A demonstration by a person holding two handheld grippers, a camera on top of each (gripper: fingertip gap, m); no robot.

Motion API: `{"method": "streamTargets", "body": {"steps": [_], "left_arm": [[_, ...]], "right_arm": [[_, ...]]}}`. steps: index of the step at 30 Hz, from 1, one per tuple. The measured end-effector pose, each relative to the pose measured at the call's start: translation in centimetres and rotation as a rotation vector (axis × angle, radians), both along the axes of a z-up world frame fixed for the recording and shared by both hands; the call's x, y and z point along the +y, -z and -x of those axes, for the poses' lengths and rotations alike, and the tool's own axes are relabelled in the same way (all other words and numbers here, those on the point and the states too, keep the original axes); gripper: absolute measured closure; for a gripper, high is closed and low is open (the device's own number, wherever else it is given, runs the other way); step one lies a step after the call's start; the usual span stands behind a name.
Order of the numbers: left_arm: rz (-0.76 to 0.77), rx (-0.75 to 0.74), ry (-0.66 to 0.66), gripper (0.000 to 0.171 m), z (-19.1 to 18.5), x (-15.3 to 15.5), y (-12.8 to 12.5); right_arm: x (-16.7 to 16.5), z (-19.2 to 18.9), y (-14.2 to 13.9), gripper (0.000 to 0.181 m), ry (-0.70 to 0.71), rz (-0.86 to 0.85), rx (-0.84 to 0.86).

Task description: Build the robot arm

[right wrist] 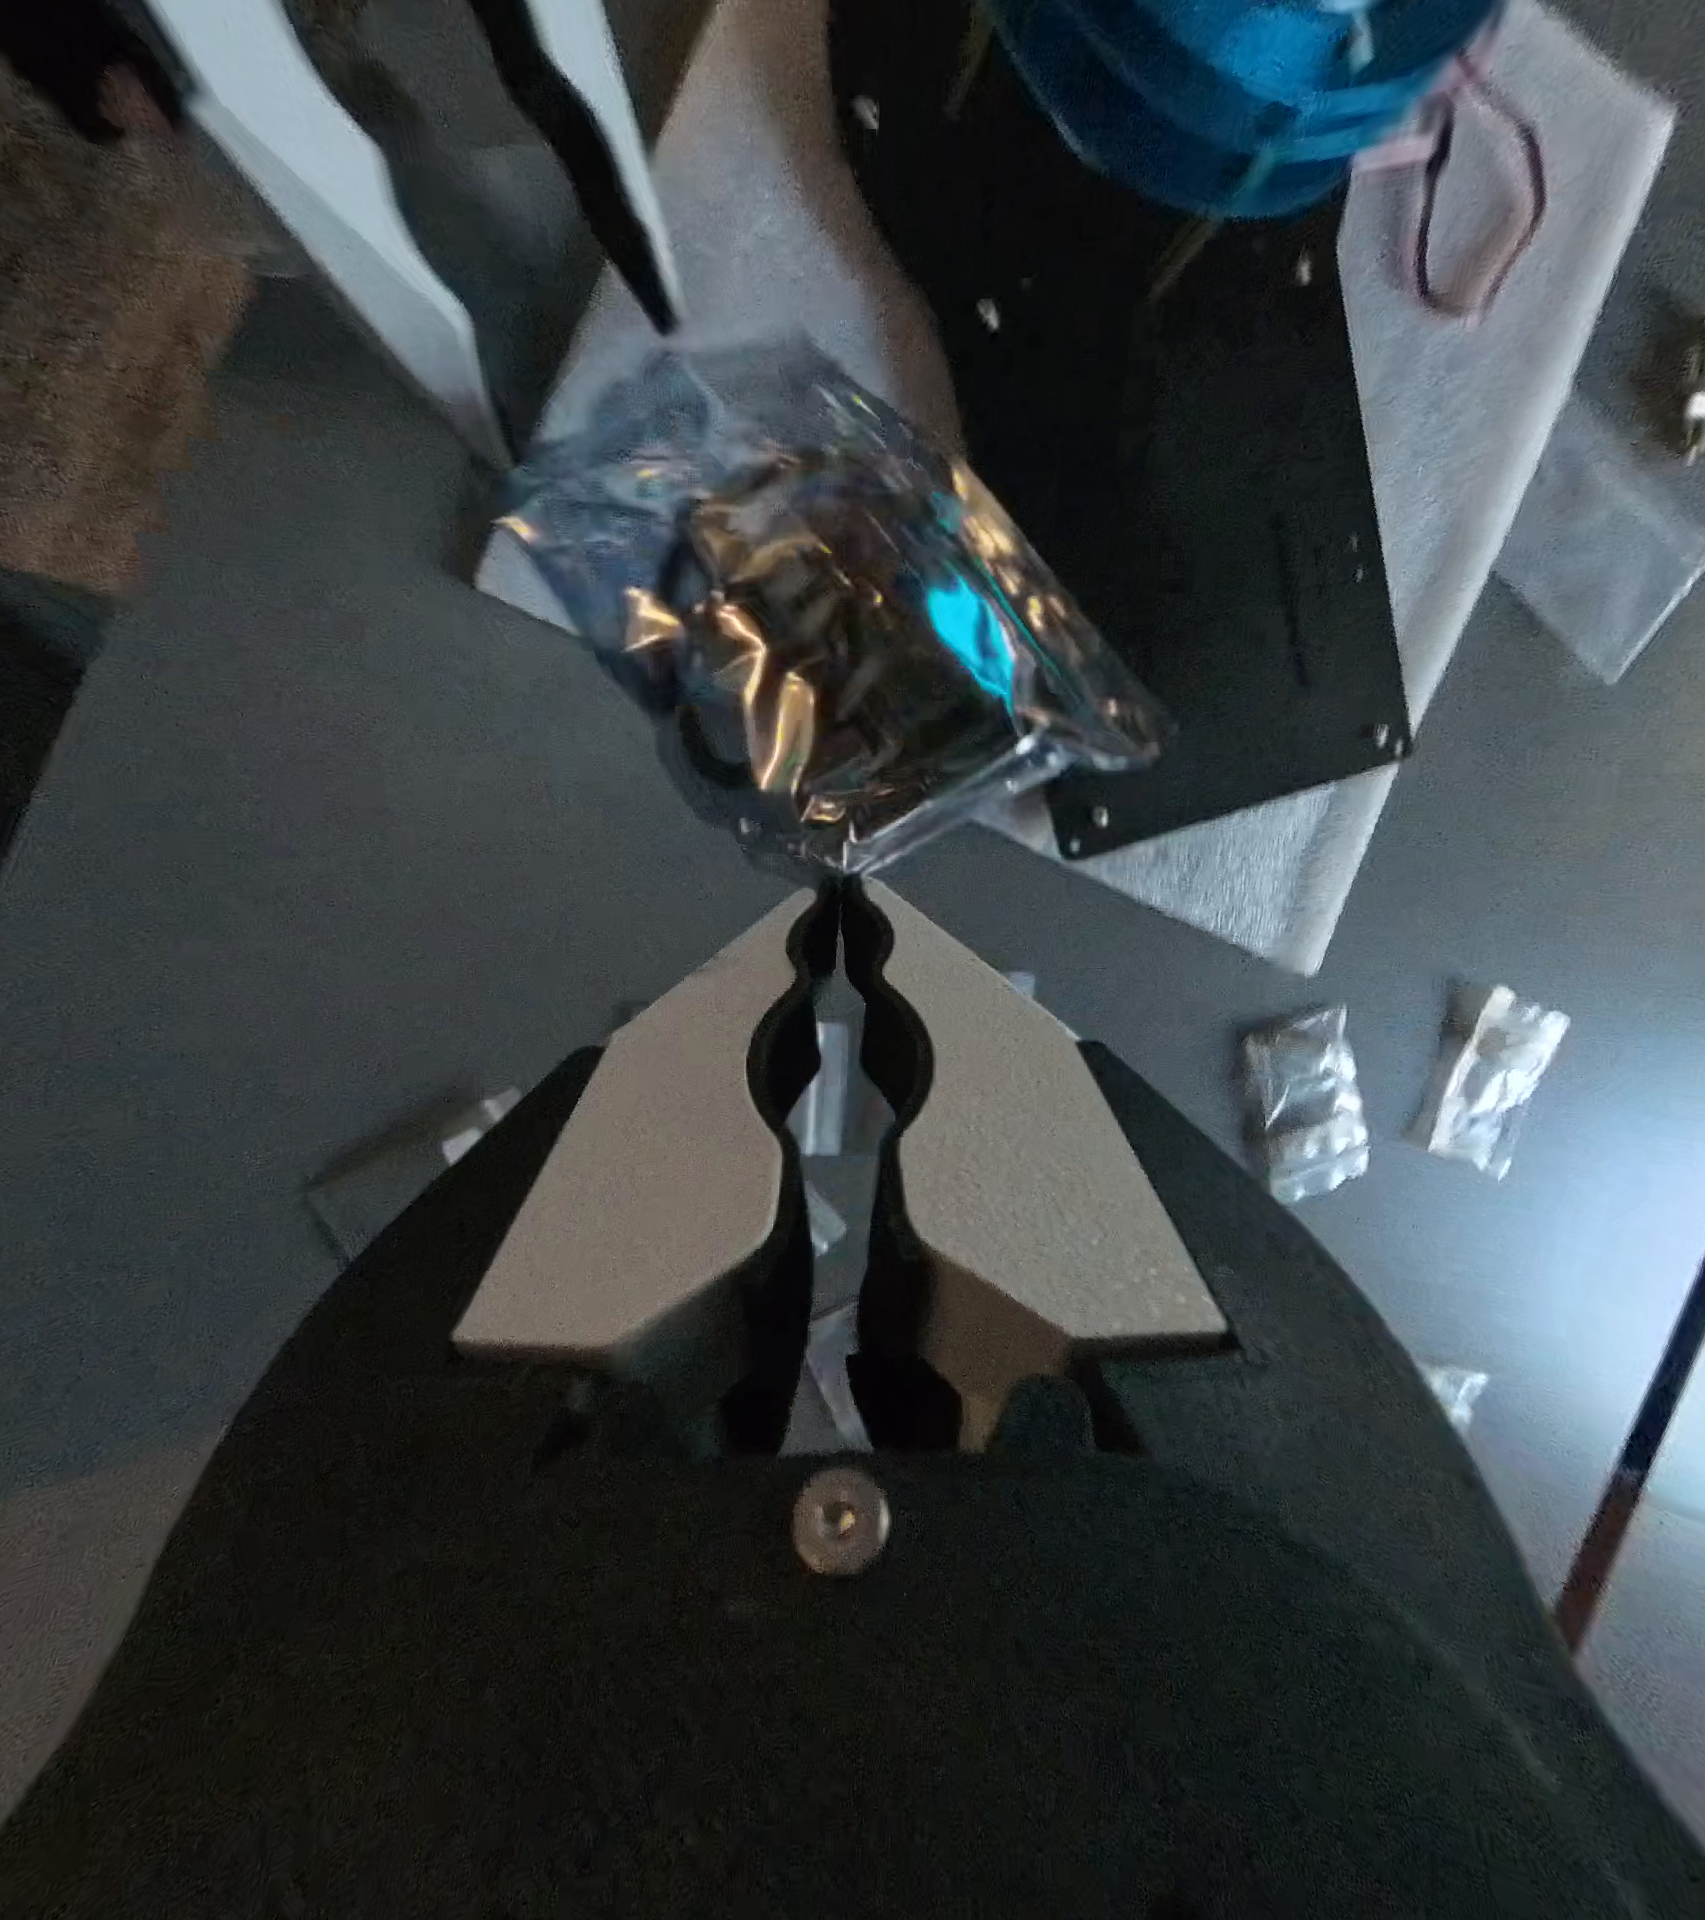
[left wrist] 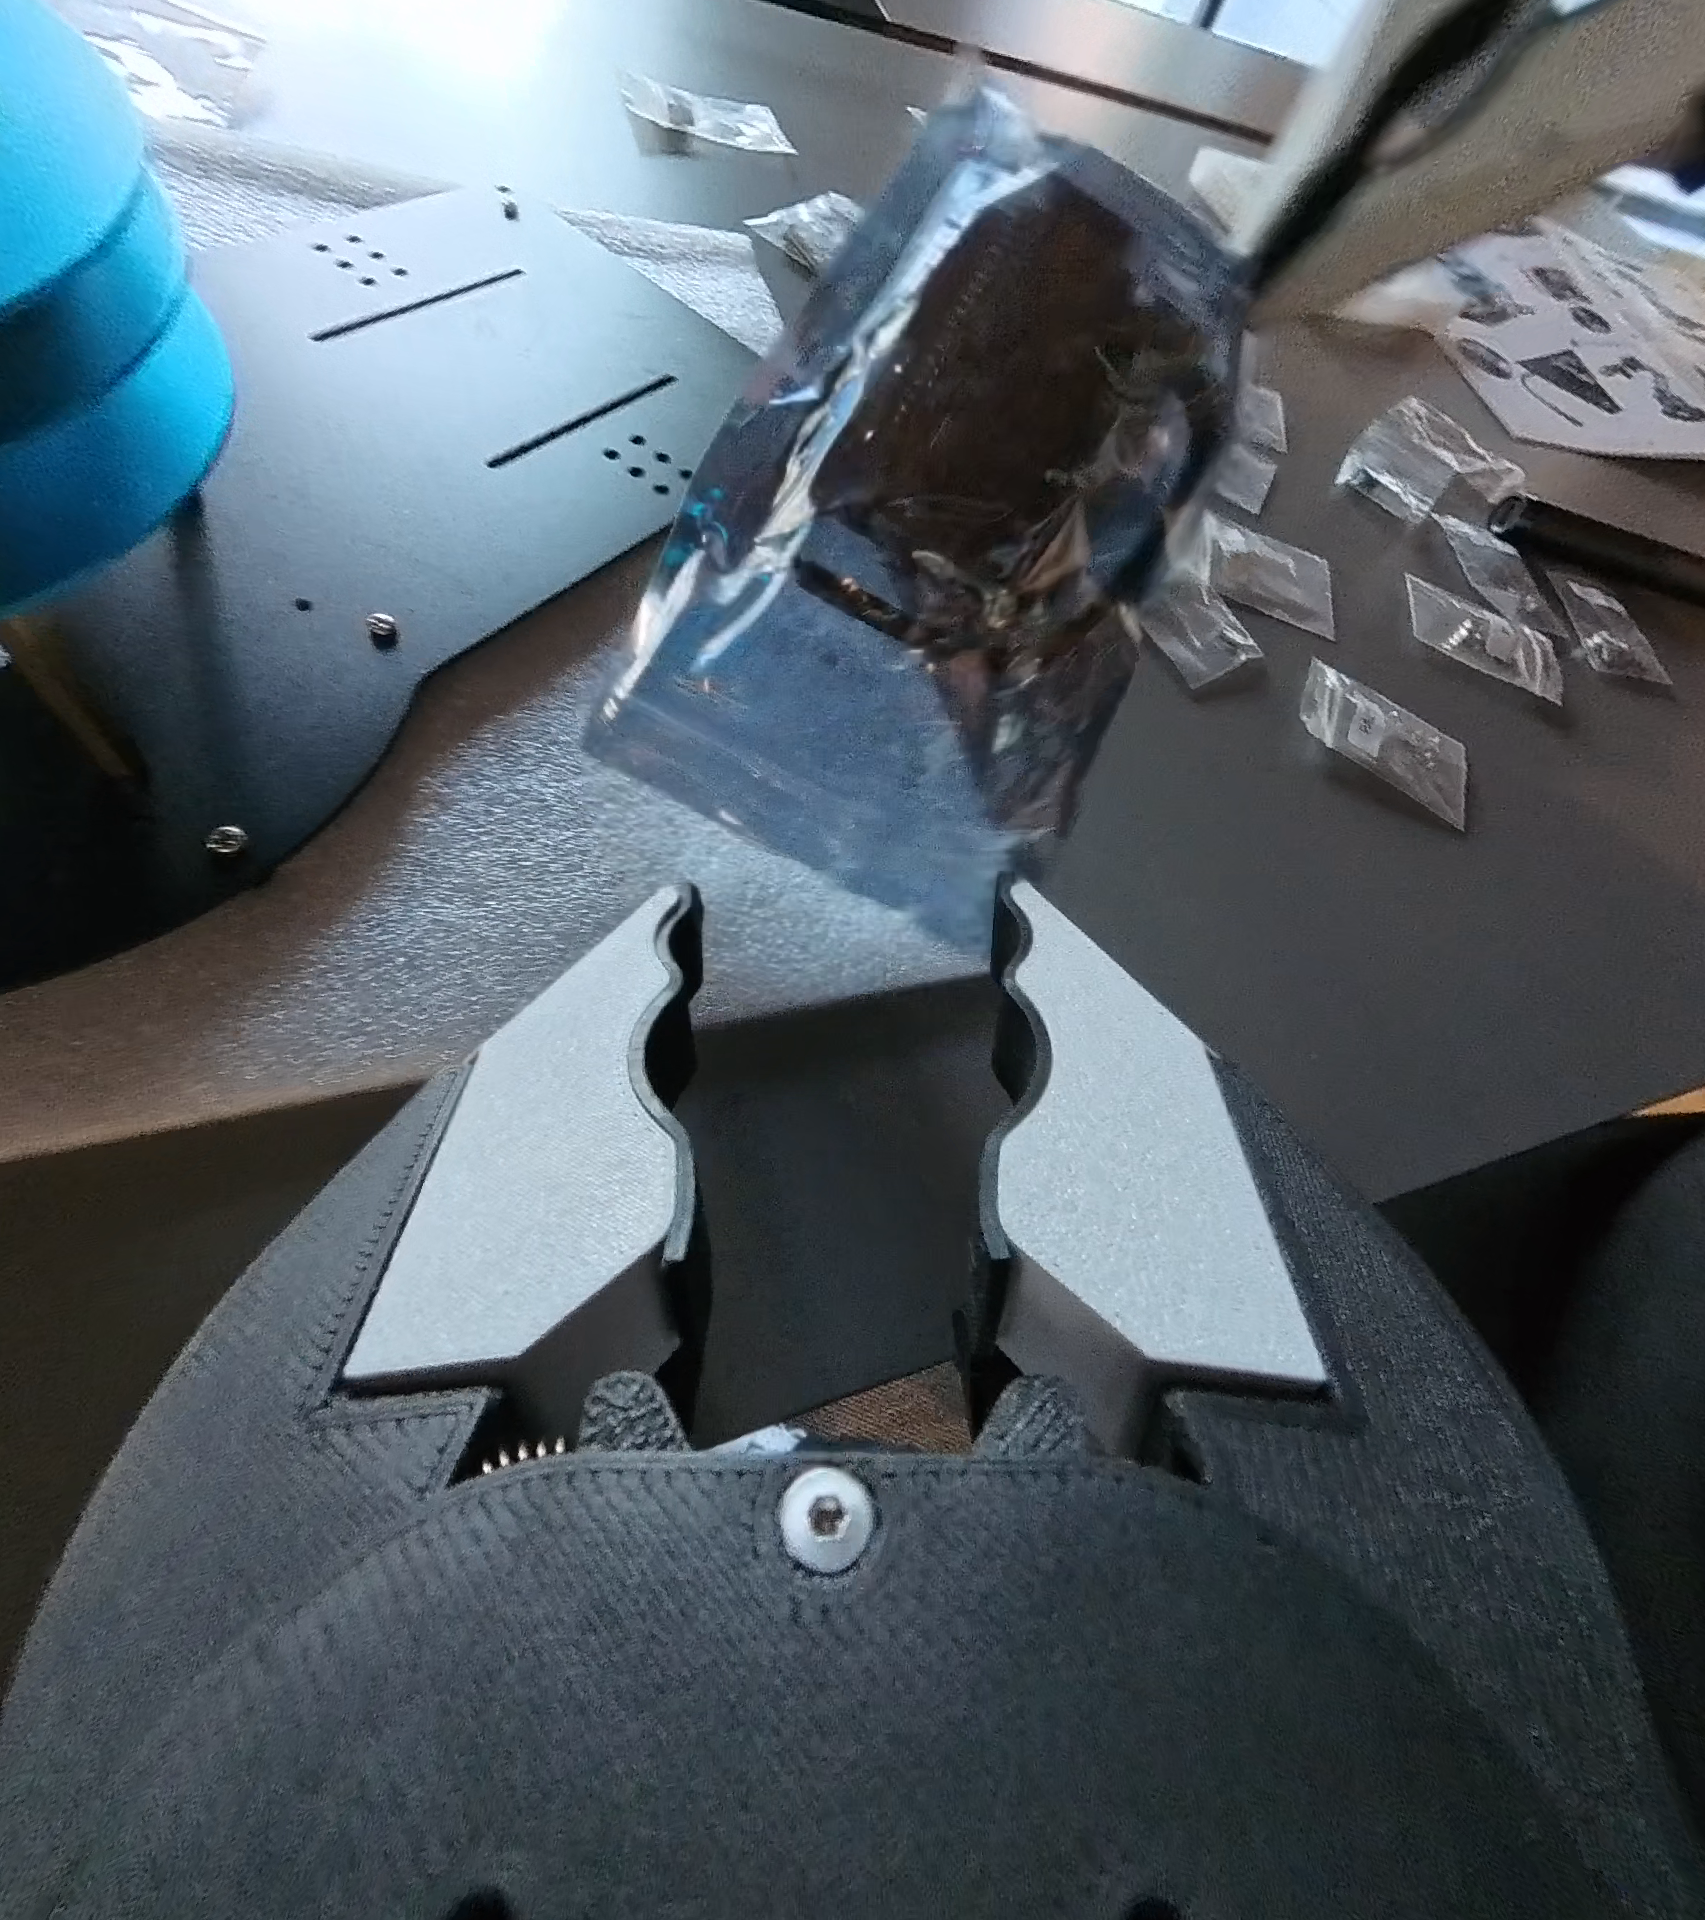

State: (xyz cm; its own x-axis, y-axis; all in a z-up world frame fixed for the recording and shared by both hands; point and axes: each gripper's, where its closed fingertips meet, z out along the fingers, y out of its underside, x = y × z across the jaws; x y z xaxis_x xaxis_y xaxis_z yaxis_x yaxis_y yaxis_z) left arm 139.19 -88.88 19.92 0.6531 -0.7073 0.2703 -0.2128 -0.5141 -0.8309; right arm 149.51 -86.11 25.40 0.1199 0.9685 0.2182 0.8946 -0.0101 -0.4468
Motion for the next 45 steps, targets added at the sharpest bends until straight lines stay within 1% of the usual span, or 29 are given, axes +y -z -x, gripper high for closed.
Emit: {"method": "streamTargets", "body": {"steps": [1, 2, 3, 4, 6, 7, 8, 9, 12, 13, 15, 17, 19, 22, 23, 24, 25, 28, 29, 31, 34, 35, 36, 38, 40, 42, 45], "left_arm": [[0.011, -0.007, 0.011, 0.117, -0.2, -0.2, 0.1], [0.014, -0.019, 0.019, 0.116, -0.4, -0.3, 0.1], [0.013, -0.039, 0.023, 0.119, -0.5, -0.4, -0.1], [0.023, -0.063, 0.022, 0.122, -0.6, -0.4, -0.2], [0.032, -0.094, 0.013, 0.125, -0.4, -0.2, -0.3], [0.038, -0.098, 0.012, 0.128, -0.4, -0.1, -0.3], [0.055, -0.107, 0.010, 0.130, -0.3, 0.0, -0.3], [0.083, -0.128, 0.012, 0.132, -0.3, -0.1, -0.4], [0.226, -0.223, 0.017, 0.146, -0.4, -0.5, -0.4], [0.277, -0.268, -0.003, 0.152, -0.3, -0.6, -0.5], [0.374, -0.380, -0.050, 0.156, 0.0, -0.4, -0.7], [0.469, -0.459, -0.089, 0.154, 0.1, 0.0, -0.6], [0.515, -0.489, -0.134, 0.152, 0.3, 0.4, -0.6], [0.508, -0.426, -0.202, 0.148, 0.9, 0.9, -0.1], [0.518, -0.442, -0.200, 0.147, 0.7, 0.9, -0.2], [0.549, -0.479, -0.170, 0.152, 0.1, 0.7, -0.6], [0.578, -0.512, -0.146, 0.152, -0.4, 0.5, -0.9], [0.592, -0.492, -0.153, 0.152, -0.7, 0.5, -0.3], [0.599, -0.507, -0.149, 0.151, -0.8, 0.5, -0.5], [0.606, -0.589, -0.149, 0.145, -1.1, 0.5, -1.2], [0.579, -0.727, -0.179, 0.144, -0.9, 1.2, -2.1], [0.565, -0.761, -0.177, 0.147, -0.9, 1.4, -2.3], [0.560, -0.779, -0.171, 0.155, -1.1, 1.4, -2.4], [0.560, -0.835, -0.133, 0.161, -1.6, 1.3, -3.0], [0.592, -0.857, -0.068, 0.165, -2.6, 0.8, -3.3], [0.614, -0.856, -0.045, 0.170, -3.1, 0.6, -3.2], [0.657, -0.935, -0.002, 0.171, -3.2, 0.7, -4.0]], "right_arm": [[0.0, -0.5, 0.5, 0.181, 0.055, 0.095, -0.005], [-0.7, -0.1, 0.5, 0.181, 0.050, 0.136, -0.001], [-1.1, 0.3, 0.4, 0.181, -0.008, 0.069, -0.024], [-1.0, 0.4, 0.4, 0.181, -0.034, 0.022, -0.036], [-0.4, -0.3, 1.1, 0.181, 0.062, 0.126, -0.011], [-0.2, -0.4, 1.2, 0.181, 0.084, 0.141, 0.003], [-0.1, -0.4, 1.2, 0.181, 0.081, 0.118, 0.008], [-0.2, -0.4, 1.2, 0.181, 0.078, 0.105, 0.013], [-0.1, -0.6, 1.4, 0.181, 0.108, 0.098, 0.051], [-0.2, -0.5, 1.5, 0.181, 0.114, 0.109, 0.070], [-0.4, -0.6, 1.7, 0.181, 0.117, 0.107, 0.081], [-0.5, -0.7, 1.9, 0.181, 0.117, 0.107, 0.084], [-0.5, -0.8, 2.0, 0.181, 0.124, 0.109, 0.094], [-0.4, -0.8, 1.9, 0.181, 0.132, 0.105, 0.115], [-0.3, -0.9, 1.9, 0.181, 0.135, 0.103, 0.123], [-0.2, -0.9, 1.8, 0.181, 0.138, 0.111, 0.134], [-0.2, -0.9, 1.8, 0.181, 0.145, 0.118, 0.140], [-0.1, -1.2, 2.0, 0.181, 0.153, 0.116, 0.161], [0.0, -1.3, 2.0, 0.181, 0.160, 0.111, 0.168], [0.3, -1.5, 2.3, 0.181, 0.178, 0.103, 0.178], [0.5, -1.7, 2.6, 0.181, 0.195, 0.108, 0.217], [0.6, -1.8, 2.7, 0.181, 0.202, 0.106, 0.226], [0.8, -2.0, 2.8, 0.181, 0.208, 0.099, 0.229], [0.9, -2.2, 3.0, 0.181, 0.217, 0.106, 0.245], [1.0, -2.0, 3.0, 0.181, 0.219, 0.110, 0.277], [1.5, -2.4, 3.0, 0.181, 0.220, 0.069, 0.264], [1.7, -2.7, 2.8, 0.181, 0.210, 0.036, 0.273]]}}
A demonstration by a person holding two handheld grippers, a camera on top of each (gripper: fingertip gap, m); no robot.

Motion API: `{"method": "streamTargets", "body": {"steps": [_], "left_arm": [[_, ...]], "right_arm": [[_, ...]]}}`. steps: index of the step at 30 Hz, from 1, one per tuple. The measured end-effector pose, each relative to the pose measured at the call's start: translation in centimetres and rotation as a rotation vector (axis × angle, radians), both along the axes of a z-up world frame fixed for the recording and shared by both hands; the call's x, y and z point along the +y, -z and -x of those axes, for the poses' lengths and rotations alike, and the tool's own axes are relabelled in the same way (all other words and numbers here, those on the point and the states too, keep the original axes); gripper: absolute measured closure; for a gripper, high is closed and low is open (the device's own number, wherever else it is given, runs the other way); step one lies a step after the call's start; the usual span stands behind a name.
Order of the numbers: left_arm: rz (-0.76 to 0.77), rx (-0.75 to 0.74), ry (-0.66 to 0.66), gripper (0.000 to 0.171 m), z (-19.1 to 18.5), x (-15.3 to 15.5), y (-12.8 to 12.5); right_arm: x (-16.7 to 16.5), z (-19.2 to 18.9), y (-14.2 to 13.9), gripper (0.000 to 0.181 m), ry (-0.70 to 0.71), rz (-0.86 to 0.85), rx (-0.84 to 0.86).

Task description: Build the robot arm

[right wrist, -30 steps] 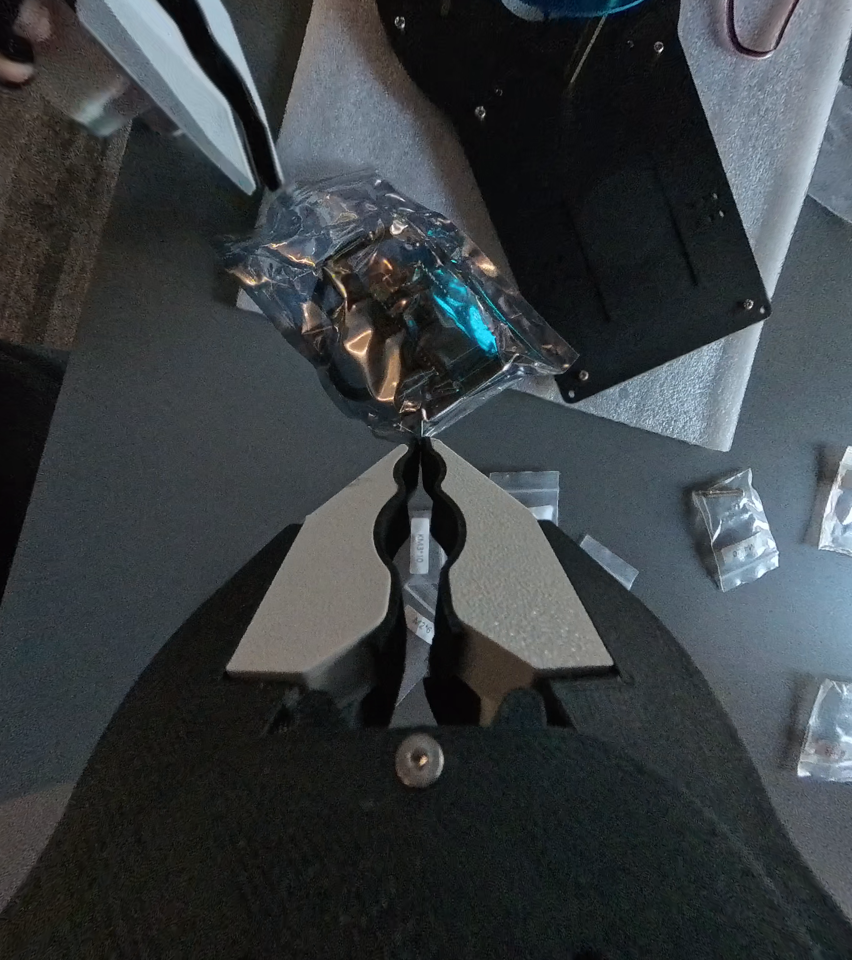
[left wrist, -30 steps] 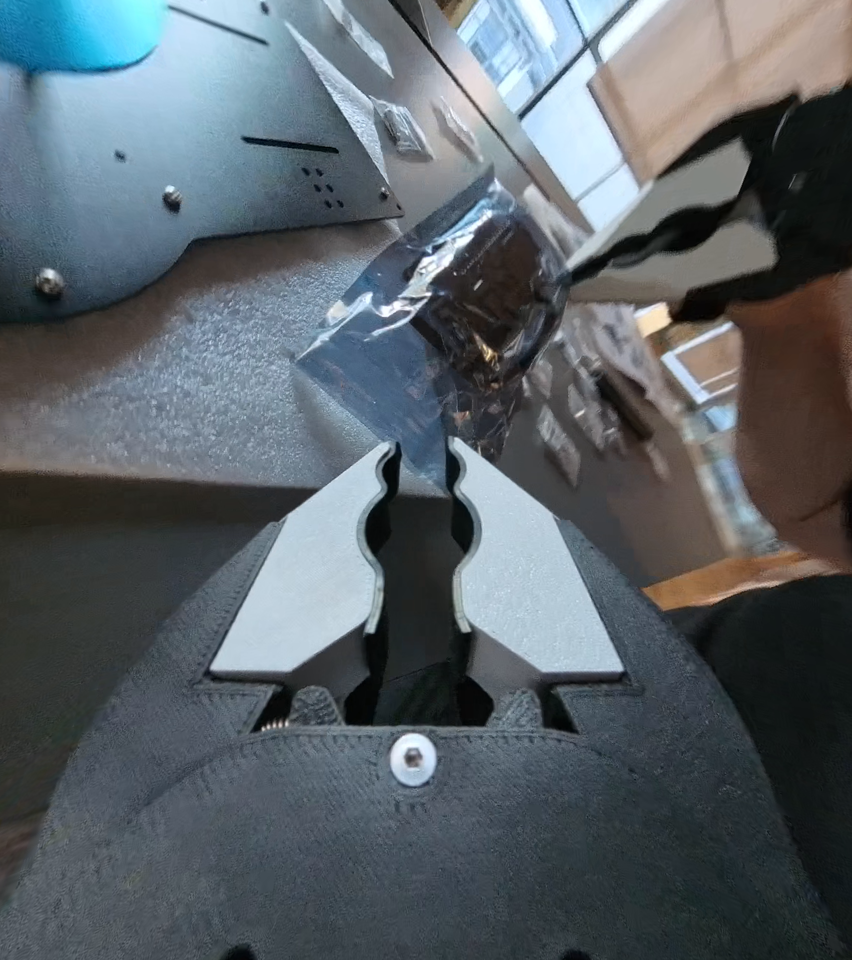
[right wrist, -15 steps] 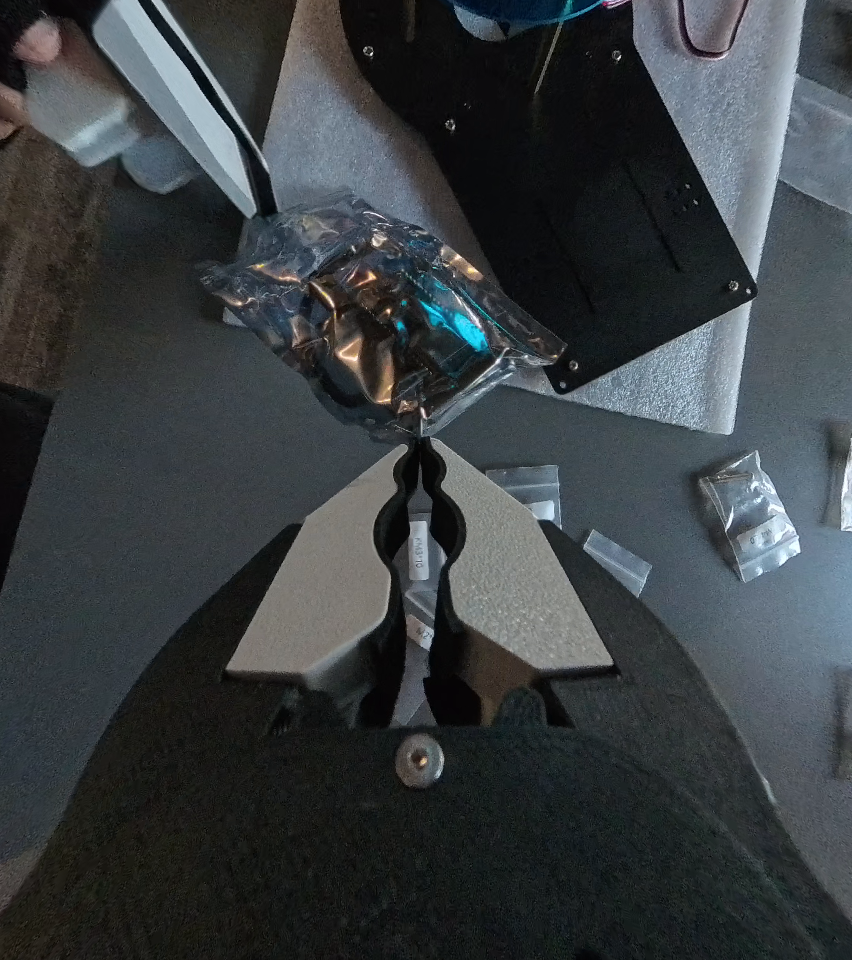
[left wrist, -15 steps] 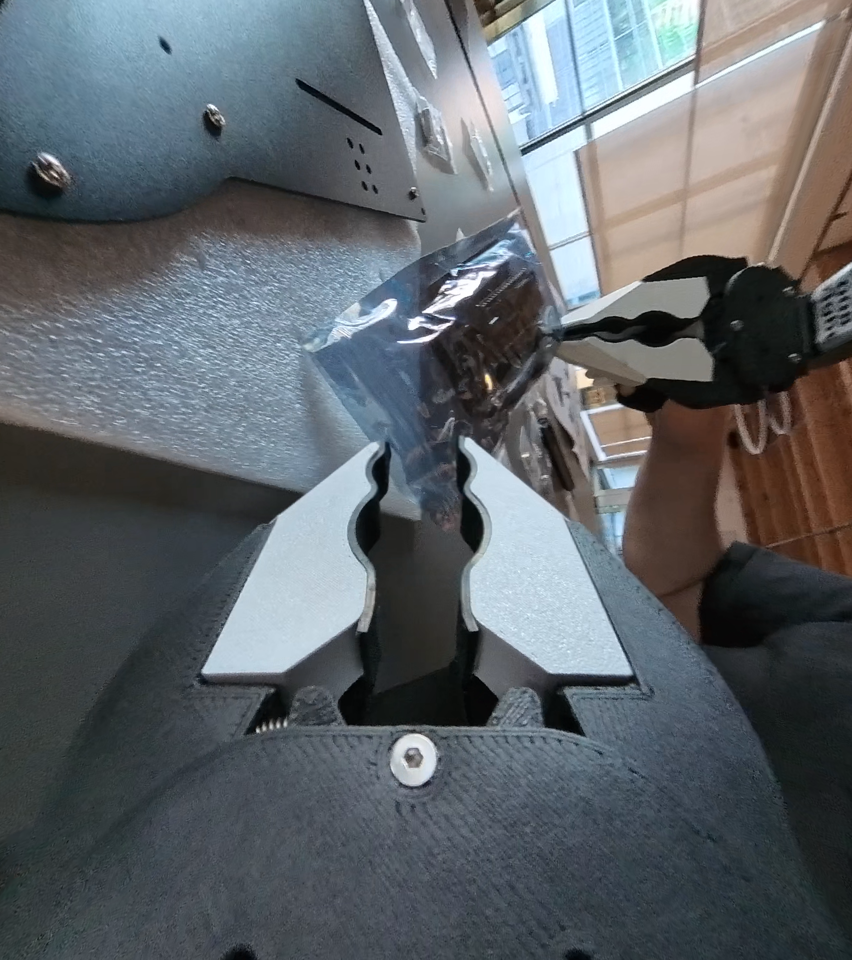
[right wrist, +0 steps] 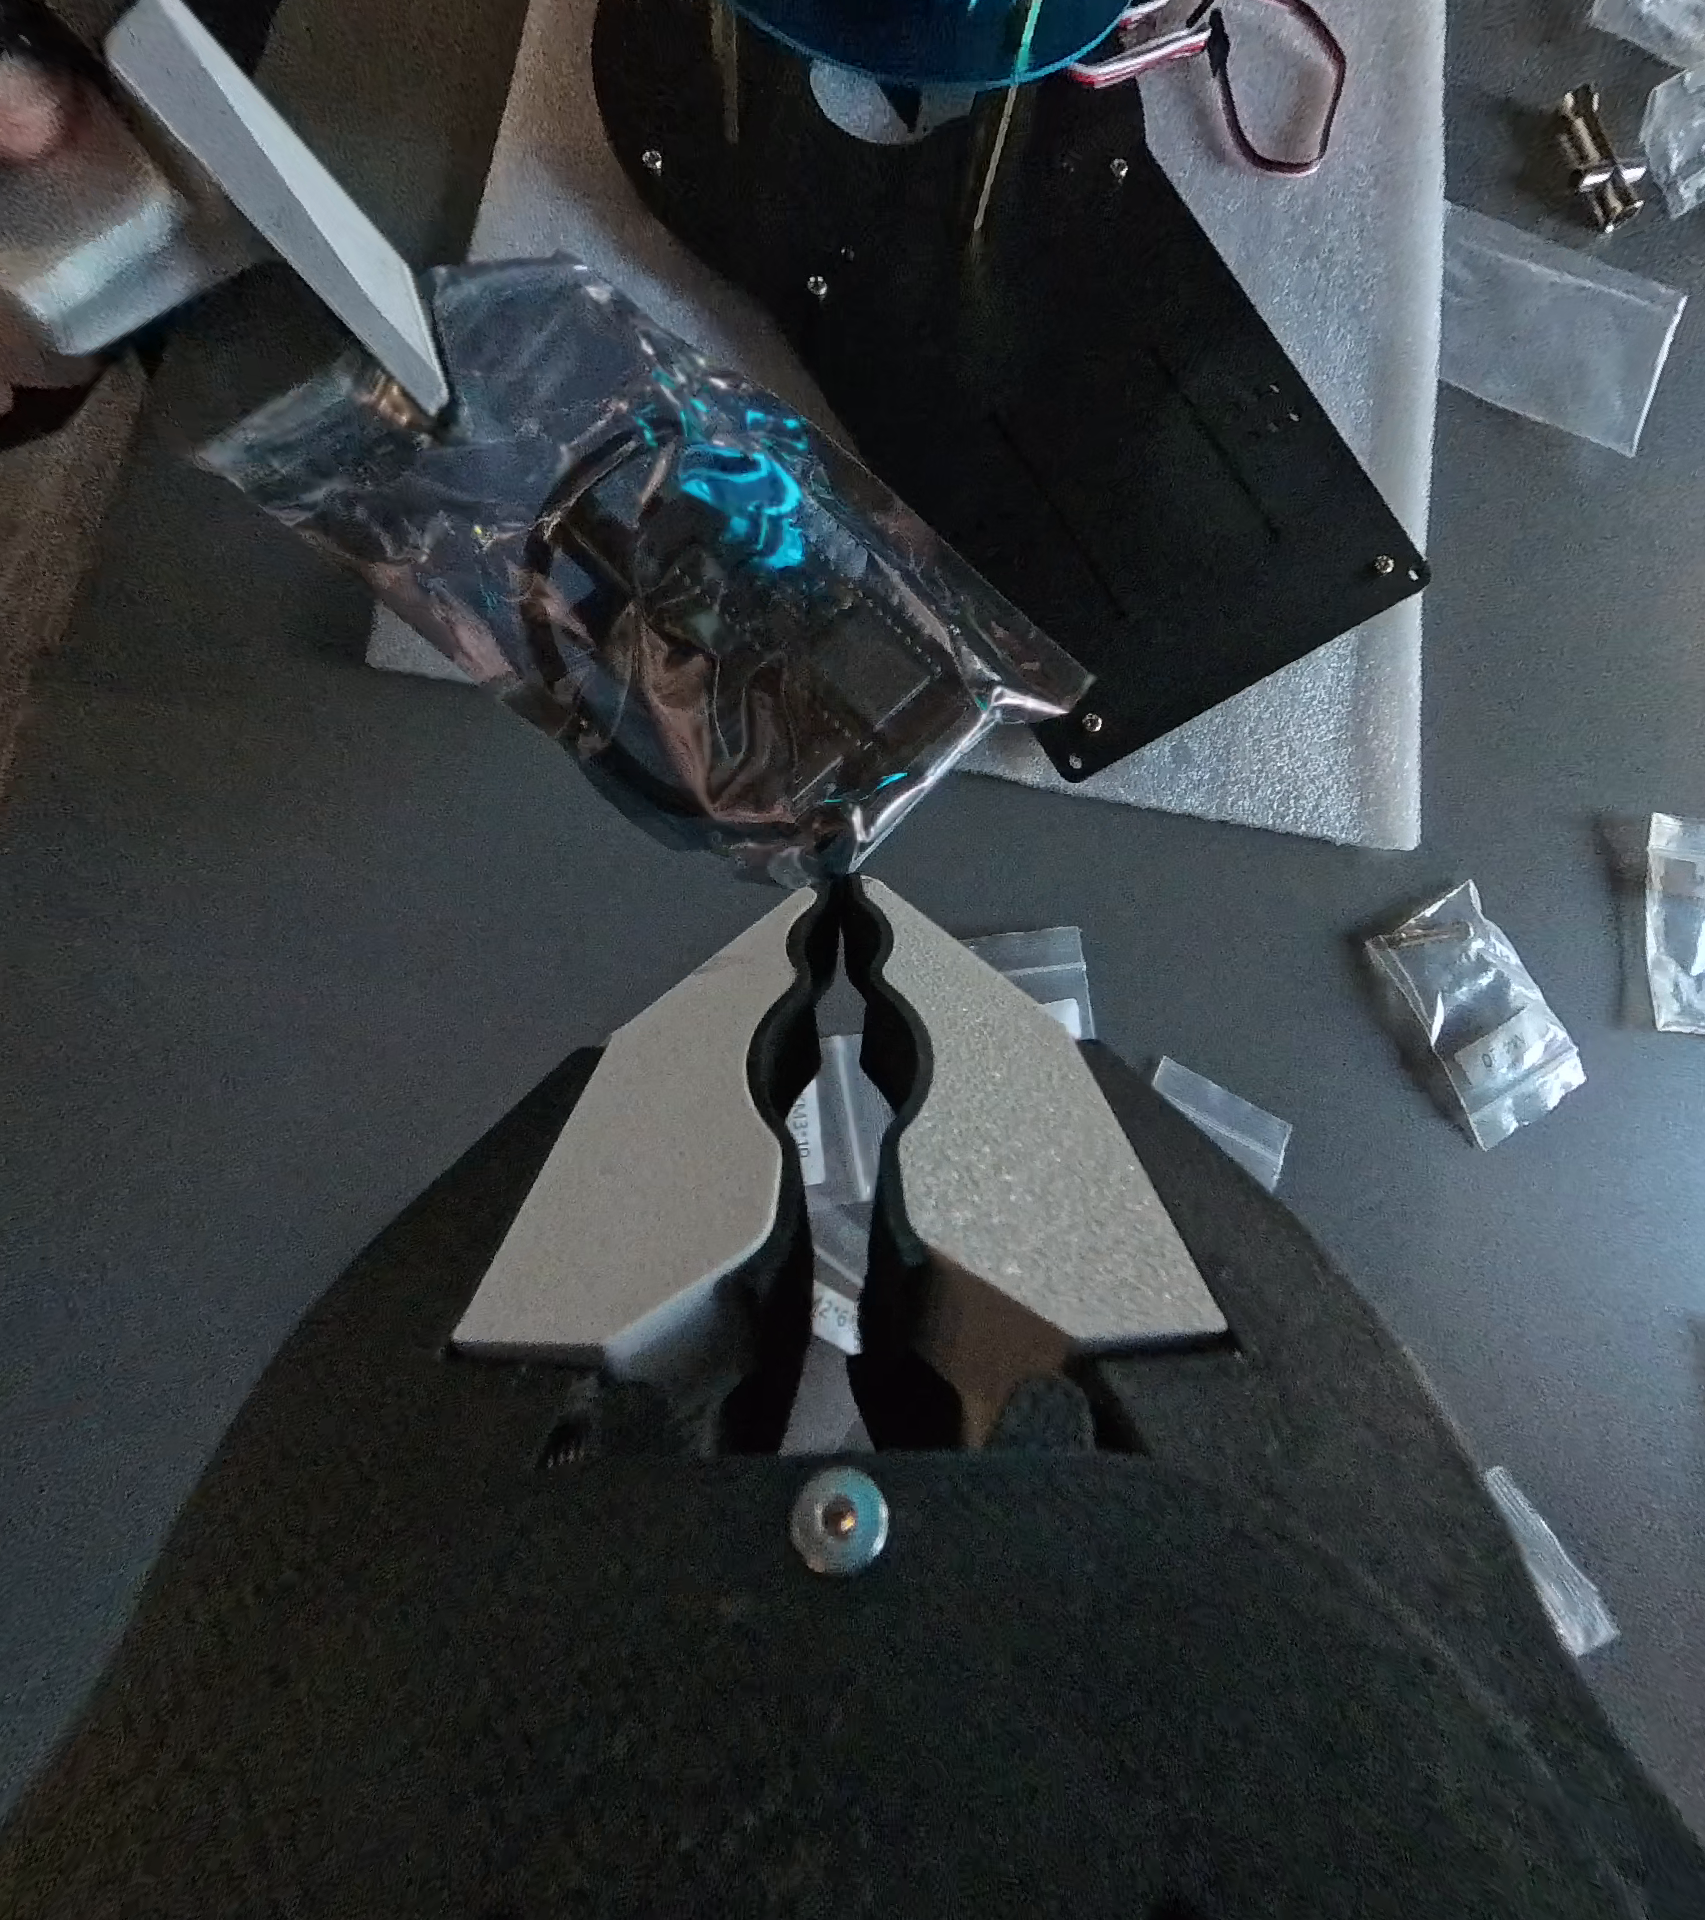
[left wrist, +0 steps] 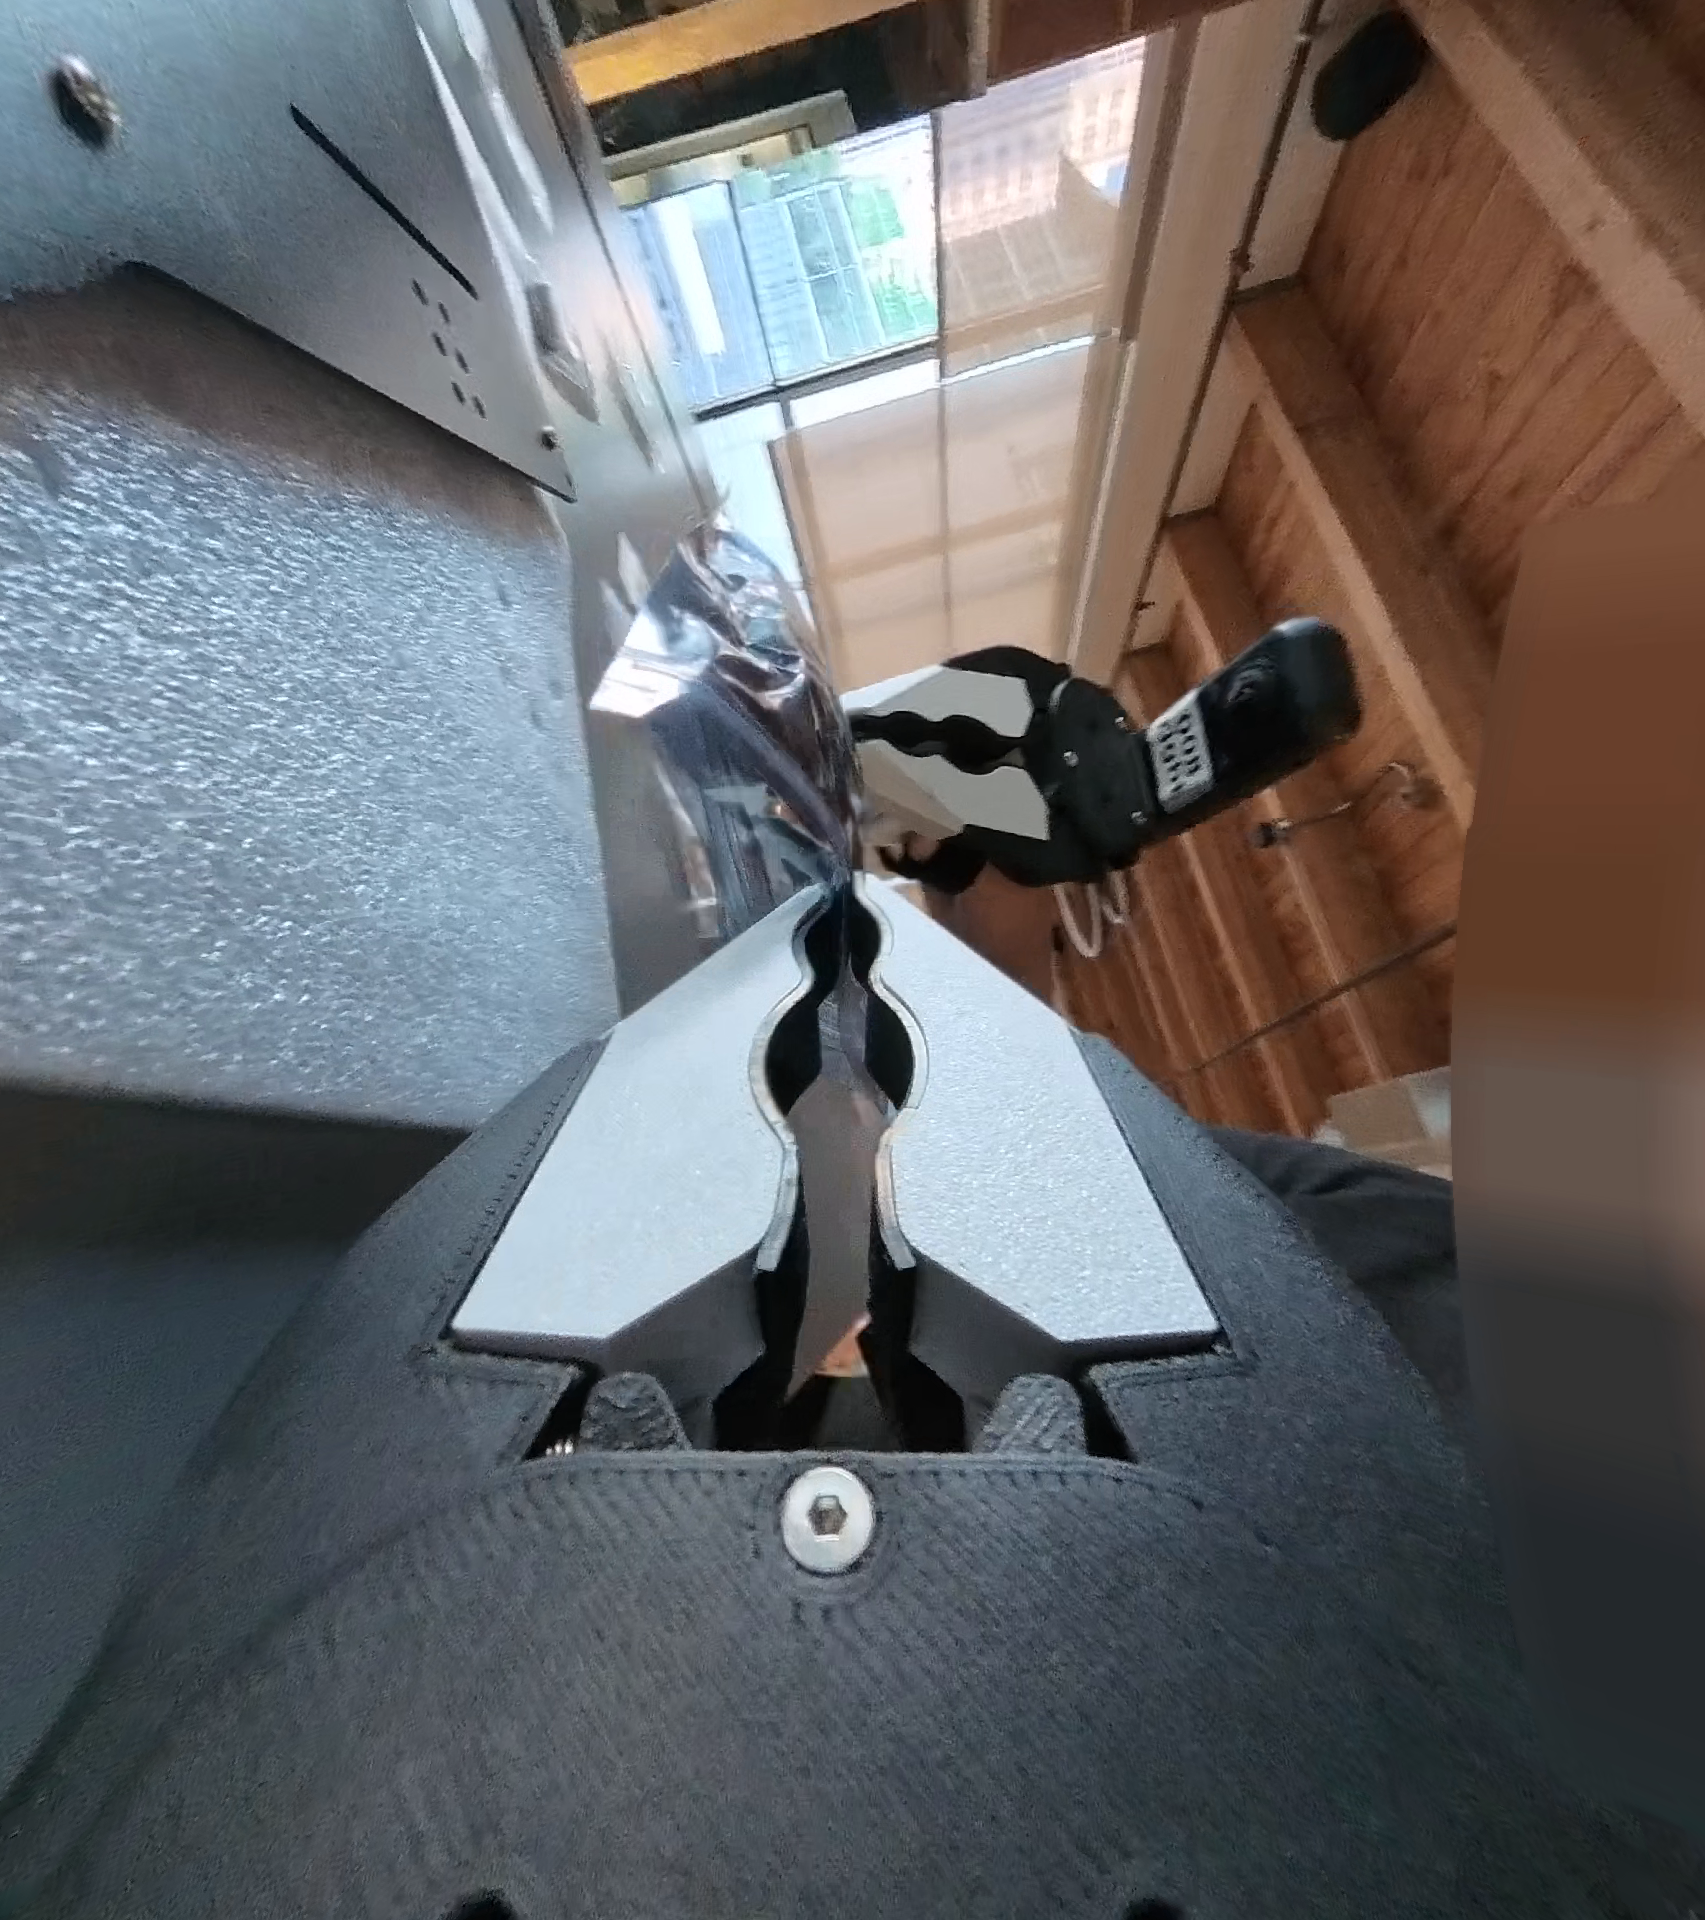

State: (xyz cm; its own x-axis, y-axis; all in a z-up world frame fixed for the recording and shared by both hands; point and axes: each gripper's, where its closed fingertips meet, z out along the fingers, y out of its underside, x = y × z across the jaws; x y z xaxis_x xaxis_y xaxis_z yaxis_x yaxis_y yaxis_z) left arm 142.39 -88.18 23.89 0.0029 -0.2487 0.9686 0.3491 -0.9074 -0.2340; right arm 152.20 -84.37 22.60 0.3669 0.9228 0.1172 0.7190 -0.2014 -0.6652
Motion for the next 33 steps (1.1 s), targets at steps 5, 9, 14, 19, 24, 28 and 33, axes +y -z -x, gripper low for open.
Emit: {"method": "streamTargets", "body": {"steps": [5, 9, 14, 19, 24, 28, 33], "left_arm": [[0.077, -0.133, 0.046, 0.171, 0.3, 0.5, -1.1], [-0.006, 0.075, -0.009, 0.171, 0.5, 1.4, 0.7], [-0.042, -0.045, 0.001, 0.171, 1.2, 1.8, -1.2], [-0.175, 0.000, 0.088, 0.144, -0.2, 0.3, -1.7], [-0.487, 0.294, 0.099, 0.115, -1.7, -1.3, -1.2], [-0.665, 0.519, 0.093, 0.133, -1.8, -1.8, 0.6], [-0.785, 0.709, 0.093, 0.133, -1.7, -1.9, 2.0]], "right_arm": [[0.4, -0.1, -1.0, 0.181, -0.019, -0.160, -0.035], [-0.1, 0.2, -1.7, 0.181, -0.056, -0.268, -0.123], [0.2, -0.1, -1.4, 0.181, -0.017, -0.131, -0.093], [0.6, -0.6, -0.5, 0.181, 0.043, 0.012, -0.058], [0.6, -0.6, 0.4, 0.181, 0.093, 0.146, -0.002], [0.8, -0.7, 0.2, 0.181, 0.105, 0.177, 0.024], [1.2, -0.9, 0.0, 0.181, 0.129, 0.199, 0.029]]}}
